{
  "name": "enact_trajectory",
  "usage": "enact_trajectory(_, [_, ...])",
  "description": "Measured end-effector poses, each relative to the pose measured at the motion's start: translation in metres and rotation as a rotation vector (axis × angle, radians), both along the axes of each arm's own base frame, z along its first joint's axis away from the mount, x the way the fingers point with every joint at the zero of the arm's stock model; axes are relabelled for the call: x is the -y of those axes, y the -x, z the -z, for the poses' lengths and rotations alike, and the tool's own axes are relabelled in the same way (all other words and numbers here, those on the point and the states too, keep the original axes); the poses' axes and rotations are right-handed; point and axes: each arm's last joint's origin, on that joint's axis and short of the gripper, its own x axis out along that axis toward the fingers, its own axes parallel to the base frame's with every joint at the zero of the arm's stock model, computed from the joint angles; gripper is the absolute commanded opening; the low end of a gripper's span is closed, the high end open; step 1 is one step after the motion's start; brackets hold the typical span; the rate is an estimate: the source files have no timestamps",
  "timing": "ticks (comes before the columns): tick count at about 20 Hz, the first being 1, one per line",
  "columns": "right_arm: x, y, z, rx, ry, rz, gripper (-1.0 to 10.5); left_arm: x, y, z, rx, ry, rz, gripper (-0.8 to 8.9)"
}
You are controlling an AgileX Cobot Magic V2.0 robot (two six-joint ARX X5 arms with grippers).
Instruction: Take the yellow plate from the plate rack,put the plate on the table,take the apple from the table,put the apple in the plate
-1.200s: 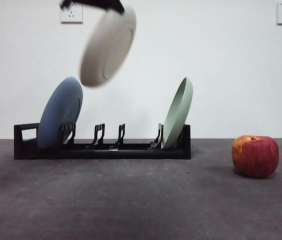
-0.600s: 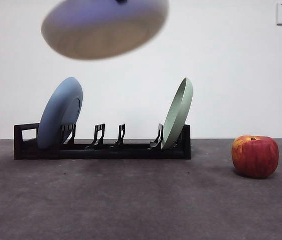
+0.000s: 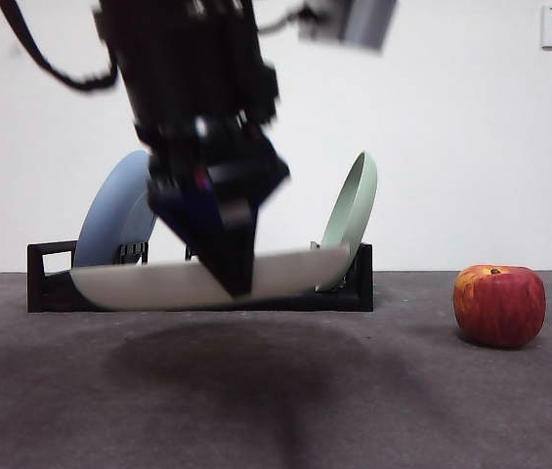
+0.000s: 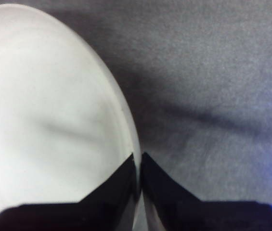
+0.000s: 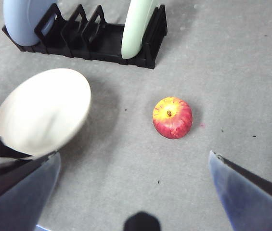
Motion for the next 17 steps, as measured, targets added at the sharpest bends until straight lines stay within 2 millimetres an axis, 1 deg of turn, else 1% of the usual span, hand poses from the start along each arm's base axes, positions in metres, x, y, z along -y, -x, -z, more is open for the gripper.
enact_trajectory(4, [0.0,-0.004,0.001,-0.016,0.001,0.0,6.3,0.013,0.0,0.031,-0.04,-0.075,0.009,-0.05])
enact_trajectory(6, [-0.001,-0.006,0.002,-0.024,0.002,0.0,6.3,0.019,0.003,0.041,-0.039,-0.095,0.011,-0.05])
enact_trajectory(10, [-0.001,-0.009,0.003,-0.035,0.003,0.0,6.3,0.027,0.009,0.048,-0.009,-0.086,-0.002,-0.06])
enact_trajectory(13, [-0.001,-0.013,0.004,-0.048,0.004,0.0,6.3,0.028,0.01,0.051,-0.031,-0.076,-0.022,0.13])
enact_trajectory(16, [-0.001,-0.015,0.005,-0.057,0.005,0.0,6.3,0.027,0.011,0.052,-0.084,-0.068,-0.033,2.32])
enact_trajectory(17, [-0.001,-0.015,0.005,-0.058,0.005,0.0,6.3,0.027,0.011,0.053,-0.081,-0.069,-0.04,2.55])
